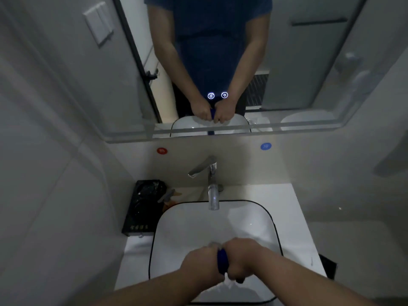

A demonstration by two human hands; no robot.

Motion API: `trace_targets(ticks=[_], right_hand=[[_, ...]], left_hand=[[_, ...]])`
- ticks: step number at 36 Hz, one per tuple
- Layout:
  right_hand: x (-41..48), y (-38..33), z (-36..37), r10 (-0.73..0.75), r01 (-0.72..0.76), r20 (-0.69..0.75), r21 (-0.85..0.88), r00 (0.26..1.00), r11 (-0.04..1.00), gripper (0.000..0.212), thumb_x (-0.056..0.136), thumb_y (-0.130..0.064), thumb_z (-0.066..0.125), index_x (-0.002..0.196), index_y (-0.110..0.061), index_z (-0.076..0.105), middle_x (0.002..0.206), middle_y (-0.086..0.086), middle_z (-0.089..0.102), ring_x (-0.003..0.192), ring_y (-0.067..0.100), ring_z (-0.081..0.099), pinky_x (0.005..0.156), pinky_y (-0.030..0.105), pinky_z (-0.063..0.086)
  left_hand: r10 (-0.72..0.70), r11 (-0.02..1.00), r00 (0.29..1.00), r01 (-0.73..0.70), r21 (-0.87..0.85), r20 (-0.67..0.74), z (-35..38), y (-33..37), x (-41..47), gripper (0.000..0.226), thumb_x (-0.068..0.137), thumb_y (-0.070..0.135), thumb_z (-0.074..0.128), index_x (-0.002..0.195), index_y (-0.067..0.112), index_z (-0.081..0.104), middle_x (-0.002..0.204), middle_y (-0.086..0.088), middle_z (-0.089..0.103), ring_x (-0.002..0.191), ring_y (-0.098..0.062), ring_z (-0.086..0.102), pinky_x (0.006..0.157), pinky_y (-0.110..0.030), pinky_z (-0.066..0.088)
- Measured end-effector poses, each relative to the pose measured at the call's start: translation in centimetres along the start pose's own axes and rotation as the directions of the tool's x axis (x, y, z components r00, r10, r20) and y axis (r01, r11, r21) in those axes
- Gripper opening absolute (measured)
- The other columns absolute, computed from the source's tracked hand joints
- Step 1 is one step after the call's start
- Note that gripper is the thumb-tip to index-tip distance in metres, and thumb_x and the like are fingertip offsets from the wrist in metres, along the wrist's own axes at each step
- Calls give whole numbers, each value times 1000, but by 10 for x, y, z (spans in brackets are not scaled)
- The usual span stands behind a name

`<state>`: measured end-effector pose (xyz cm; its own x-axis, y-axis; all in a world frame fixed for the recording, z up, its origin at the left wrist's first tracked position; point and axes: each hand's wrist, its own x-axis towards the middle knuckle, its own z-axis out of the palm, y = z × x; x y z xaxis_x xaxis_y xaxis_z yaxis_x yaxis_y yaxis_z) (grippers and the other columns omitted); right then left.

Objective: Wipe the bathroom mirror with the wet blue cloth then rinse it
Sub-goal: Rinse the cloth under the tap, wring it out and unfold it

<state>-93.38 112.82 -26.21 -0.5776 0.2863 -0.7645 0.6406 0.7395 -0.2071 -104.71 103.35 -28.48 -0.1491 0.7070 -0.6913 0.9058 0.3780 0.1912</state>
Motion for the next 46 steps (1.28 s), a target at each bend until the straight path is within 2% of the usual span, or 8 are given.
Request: trace_targets(ticks=[7,14,17,21,26,33,41,46], right_hand=[[1,9,-5,30,-37,60,117,998,992,29,74,-26,79,102,-19,78,102,5,79,93,28,76,87,42,64],[14,5,21,84,-75,-12,330,996,941,73,84,-18,76,149,-20,42,139,10,59,126,31,63,100,40,56],[13,3,37,142,-53,-255,326,956,944,105,80,-27,73,168,-27,16,154,6,40,141,31,48,117,40,46],[4,7,59,26,44,-562,111,827,993,107,86,-30,75,170,-33,8,176,3,19,163,29,21,132,40,23],[3,27,60,-128,236,-712,54,691,970,101,55,-48,89,147,-26,51,166,7,43,154,34,44,122,45,44],[-27,31,23,-419,540,-621,8,662,842,62,75,-32,83,130,-23,56,132,-4,56,108,20,68,89,23,53],[-43,12,-21,-249,191,-227,-247,942,950,68,89,-27,76,146,-26,39,128,8,57,104,32,68,76,37,49],[-36,-15,-18,-139,59,-144,-454,980,889,45,90,-20,74,130,-13,55,103,7,63,92,30,69,70,37,50]], left_hand=[[109,993,956,-90,80,-273,27,-1,1,55,88,39,66,137,23,47,126,-5,69,101,-35,72,80,-43,57],[-10,970,993,-19,-242,-121,21,-10,11,53,88,29,67,138,36,54,128,5,72,114,-23,71,96,-35,58],[-148,749,978,209,-629,149,7,-21,14,50,88,26,80,135,20,66,123,-4,73,112,-23,72,88,-29,56],[26,404,851,471,-784,524,-13,-37,-4,32,81,25,80,106,13,65,74,1,61,53,-11,52,50,-22,37],[447,183,595,671,-719,668,-34,-26,-23,21,84,31,84,92,19,69,71,9,53,47,-4,42,41,-14,27],[439,520,584,455,-723,683,-50,-14,-43,21,93,35,78,102,23,62,76,5,53,51,-6,45,47,-18,31],[166,708,855,244,-662,492,-55,0,-36,42,85,43,82,115,19,66,85,2,69,63,-11,59,60,-27,48],[94,981,981,-63,-181,169,-30,22,-25,11,92,27,72,87,19,67,77,-2,63,82,-22,63,79,-33,53]])
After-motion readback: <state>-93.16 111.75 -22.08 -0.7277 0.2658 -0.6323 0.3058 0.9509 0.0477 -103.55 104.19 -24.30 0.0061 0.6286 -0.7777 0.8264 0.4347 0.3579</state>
